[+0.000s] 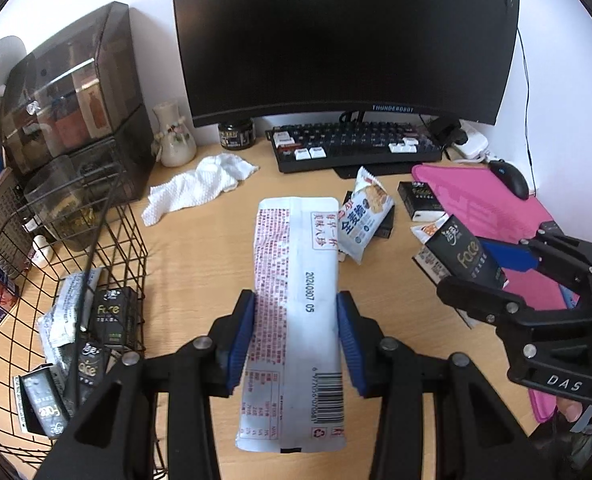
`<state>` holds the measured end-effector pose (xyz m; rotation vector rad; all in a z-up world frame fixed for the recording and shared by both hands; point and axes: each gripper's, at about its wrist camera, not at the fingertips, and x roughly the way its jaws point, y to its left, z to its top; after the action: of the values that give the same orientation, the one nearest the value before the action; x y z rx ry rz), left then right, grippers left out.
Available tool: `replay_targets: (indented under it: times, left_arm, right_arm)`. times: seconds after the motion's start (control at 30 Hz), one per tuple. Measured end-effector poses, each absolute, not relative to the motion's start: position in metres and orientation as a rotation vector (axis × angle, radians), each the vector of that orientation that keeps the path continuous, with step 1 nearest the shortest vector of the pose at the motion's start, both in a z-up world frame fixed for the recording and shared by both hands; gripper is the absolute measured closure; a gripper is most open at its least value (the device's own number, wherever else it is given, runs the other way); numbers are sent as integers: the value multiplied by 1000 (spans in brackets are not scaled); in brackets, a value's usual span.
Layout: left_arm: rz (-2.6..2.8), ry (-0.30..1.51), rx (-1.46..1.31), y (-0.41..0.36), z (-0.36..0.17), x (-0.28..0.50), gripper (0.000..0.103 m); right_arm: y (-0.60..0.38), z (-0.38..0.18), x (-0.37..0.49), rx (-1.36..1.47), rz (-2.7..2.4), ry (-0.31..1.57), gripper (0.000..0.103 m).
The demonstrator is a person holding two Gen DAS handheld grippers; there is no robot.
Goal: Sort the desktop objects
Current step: 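Carry the white bar and Face pack over the wire basket and open both tools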
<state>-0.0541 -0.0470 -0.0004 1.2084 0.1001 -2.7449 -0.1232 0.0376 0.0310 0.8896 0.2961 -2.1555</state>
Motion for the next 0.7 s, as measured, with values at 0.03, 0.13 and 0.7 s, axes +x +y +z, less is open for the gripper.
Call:
replay_targets:
  times: [0.03, 0.13, 0.7]
  left_arm:
    - [-2746, 99, 1199, -48, 3, -52, 58]
    - [-2750, 96, 1158, -53, 16, -43, 58]
    - [-2529, 162, 965, -176, 63, 52, 58]
  right_arm:
    - [37, 33, -122, 884, -2156, 296, 57]
    - [28, 44, -116, 855, -2148, 304, 57]
    - [-139, 80, -55, 687, -1867, 335, 57]
